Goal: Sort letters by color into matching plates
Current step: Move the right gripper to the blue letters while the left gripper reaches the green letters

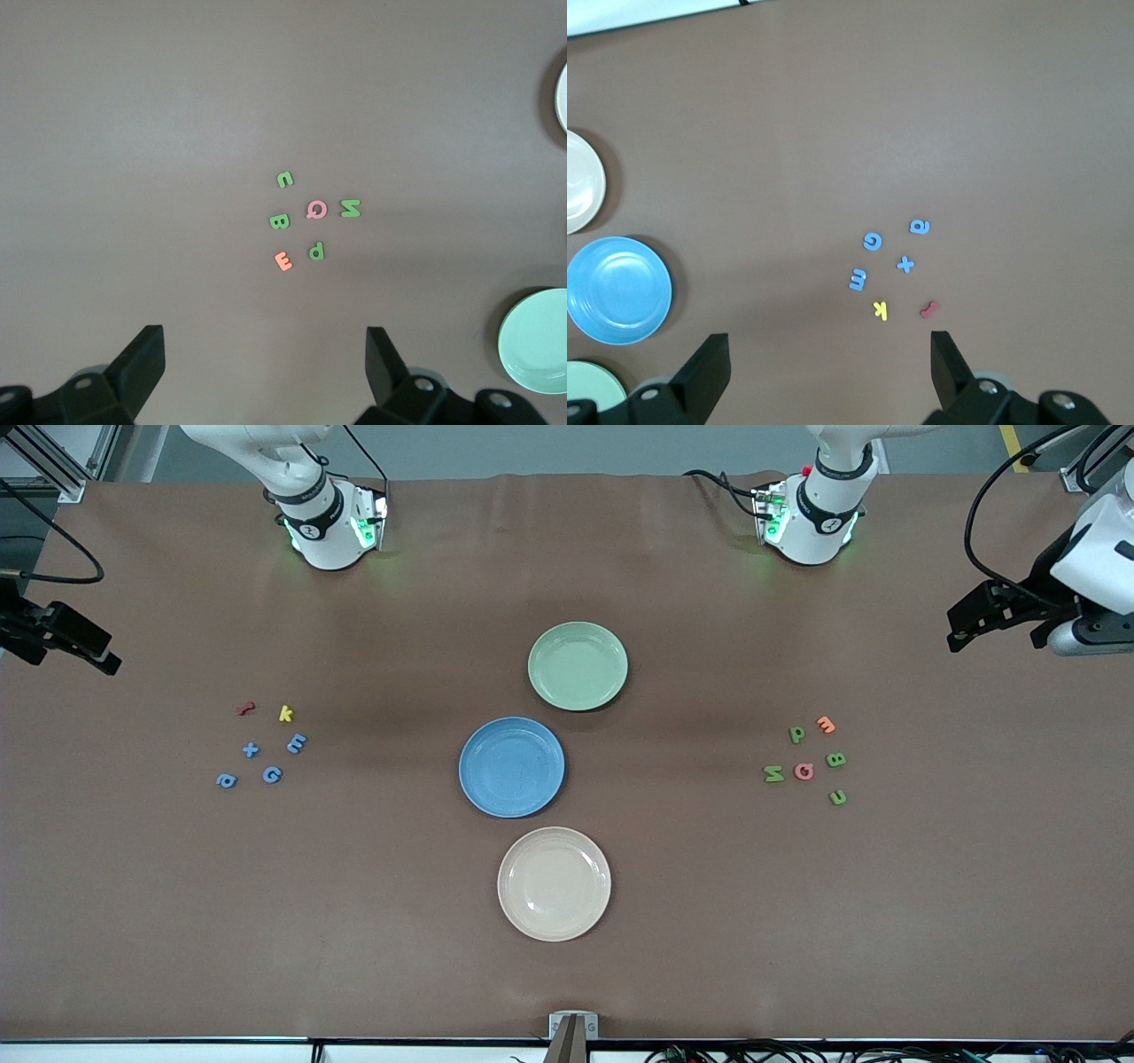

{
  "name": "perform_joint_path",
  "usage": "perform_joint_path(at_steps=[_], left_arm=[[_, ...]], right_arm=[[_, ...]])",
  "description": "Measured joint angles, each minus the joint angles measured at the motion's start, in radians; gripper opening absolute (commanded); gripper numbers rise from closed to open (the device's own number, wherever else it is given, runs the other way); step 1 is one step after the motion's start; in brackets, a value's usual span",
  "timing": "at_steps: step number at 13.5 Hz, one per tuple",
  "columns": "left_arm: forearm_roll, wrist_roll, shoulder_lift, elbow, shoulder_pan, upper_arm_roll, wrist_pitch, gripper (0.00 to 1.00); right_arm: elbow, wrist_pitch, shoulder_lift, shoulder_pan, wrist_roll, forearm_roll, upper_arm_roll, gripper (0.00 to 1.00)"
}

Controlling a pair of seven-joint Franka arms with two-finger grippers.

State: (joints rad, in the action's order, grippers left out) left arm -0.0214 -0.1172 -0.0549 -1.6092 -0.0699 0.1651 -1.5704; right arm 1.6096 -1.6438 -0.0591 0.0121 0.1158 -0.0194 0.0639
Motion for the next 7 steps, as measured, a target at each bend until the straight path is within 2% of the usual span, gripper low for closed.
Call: perform_joint_path(at_steps=[4, 7], left_arm=[[-0.007, -0.052, 0.072, -0.004, -0.006, -0.004, -0.025, 1.0], [-0.014, -0.135, 0.134, -0.098, -0.026, -0.006, -0.214, 1.0]], right_arm=[[-0.024, 0.022, 0.029, 0.0, 0.0, -0.007, 0.001, 1.0], [-0.019, 0.024, 0.071, 0.0, 0.0, -0.007, 0.002, 1.0]])
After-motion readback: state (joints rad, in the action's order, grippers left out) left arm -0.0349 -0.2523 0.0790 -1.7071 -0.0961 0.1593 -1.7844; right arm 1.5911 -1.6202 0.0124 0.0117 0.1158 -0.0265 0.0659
